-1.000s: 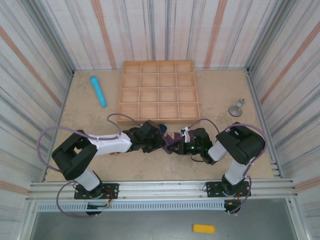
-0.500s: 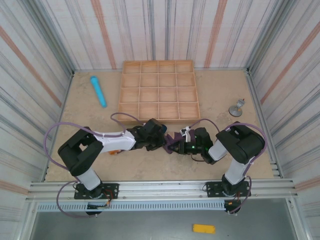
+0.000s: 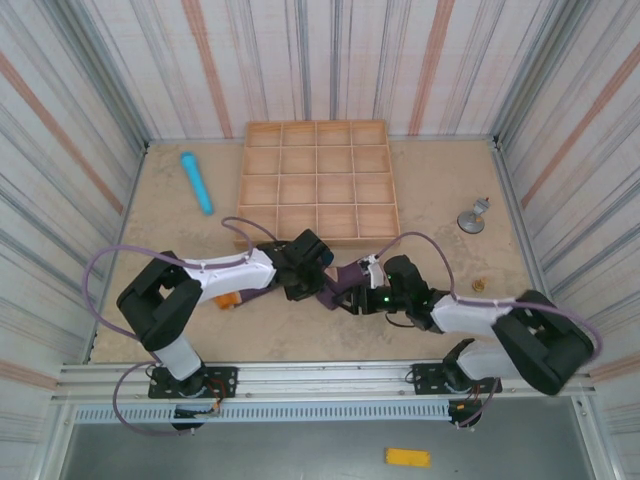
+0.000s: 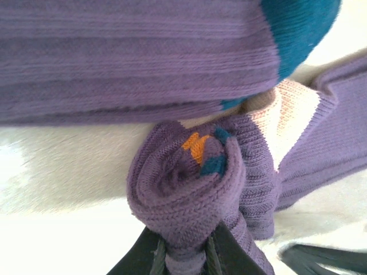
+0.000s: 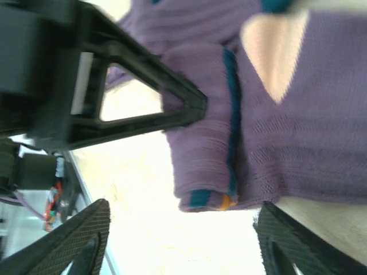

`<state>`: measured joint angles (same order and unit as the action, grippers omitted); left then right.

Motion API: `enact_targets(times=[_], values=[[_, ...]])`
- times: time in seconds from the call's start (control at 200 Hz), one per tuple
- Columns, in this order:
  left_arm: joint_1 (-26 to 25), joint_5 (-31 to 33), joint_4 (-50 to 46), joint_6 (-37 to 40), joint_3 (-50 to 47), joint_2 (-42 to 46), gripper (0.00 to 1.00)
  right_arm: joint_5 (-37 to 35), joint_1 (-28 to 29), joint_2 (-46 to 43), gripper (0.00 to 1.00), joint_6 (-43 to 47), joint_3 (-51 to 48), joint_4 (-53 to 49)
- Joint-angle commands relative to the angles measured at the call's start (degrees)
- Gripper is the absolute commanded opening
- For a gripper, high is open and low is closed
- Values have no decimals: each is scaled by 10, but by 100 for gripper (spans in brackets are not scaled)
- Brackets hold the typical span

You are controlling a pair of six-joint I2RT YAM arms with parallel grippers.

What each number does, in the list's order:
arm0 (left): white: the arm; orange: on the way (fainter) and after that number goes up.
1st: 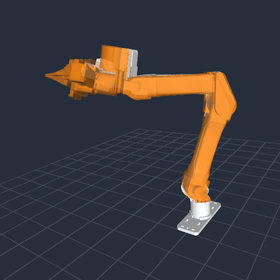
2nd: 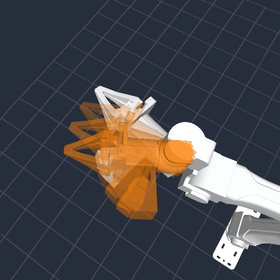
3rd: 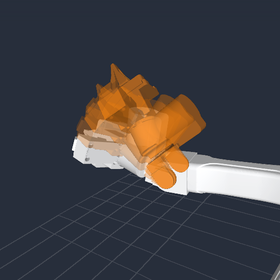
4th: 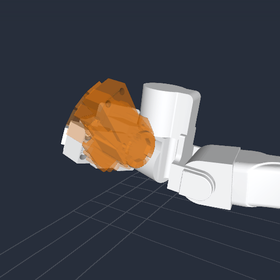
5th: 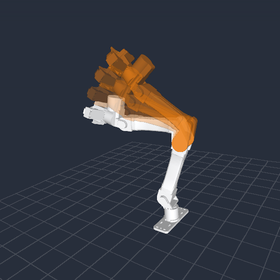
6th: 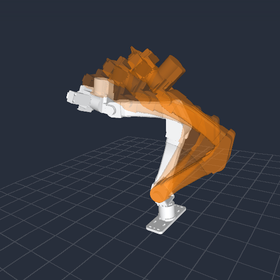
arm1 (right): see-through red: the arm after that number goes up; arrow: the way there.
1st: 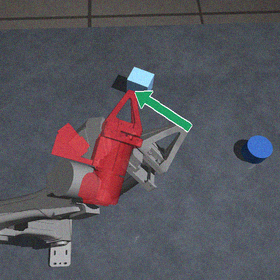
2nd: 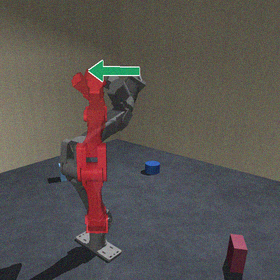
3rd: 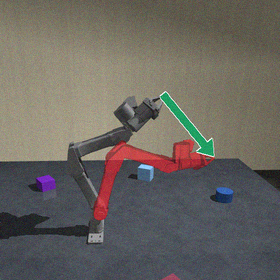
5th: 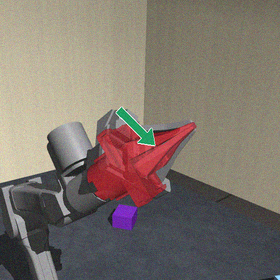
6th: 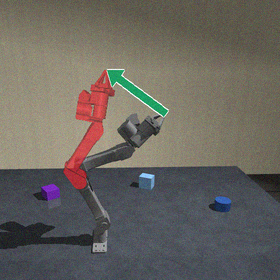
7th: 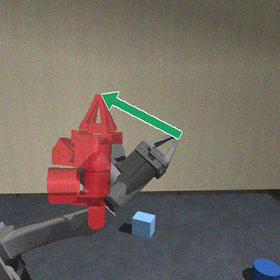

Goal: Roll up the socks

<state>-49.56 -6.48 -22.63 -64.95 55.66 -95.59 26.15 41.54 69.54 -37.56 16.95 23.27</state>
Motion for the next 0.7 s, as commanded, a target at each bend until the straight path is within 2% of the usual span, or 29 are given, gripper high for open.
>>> enact_targets(times=[0.0, 0.17, 0.336, 0.466, 0.571, 0.691], values=[[3, -10, -98, -3, 16, 6, 0, -104, 19, -72, 73, 76, 18, -155], [3, -27, -141, -20, 47, -4, 0, -226, 100, -125, 74, 173, 39, -231], [3, -29, -168, -29, 72, -14, 0, -316, 165, -125, 74, 240, 43, -223], [3, -33, -164, -38, 79, -23, 0, -389, 228, -92, 73, 290, 47, -188], [1, -35, -165, -35, 85, -31, 0, -418, 266, -57, 70, 325, 59, -155], [-2, -33, -166, -36, 85, -35, 0, -411, 285, -15, 67, 348, 74, -121]])
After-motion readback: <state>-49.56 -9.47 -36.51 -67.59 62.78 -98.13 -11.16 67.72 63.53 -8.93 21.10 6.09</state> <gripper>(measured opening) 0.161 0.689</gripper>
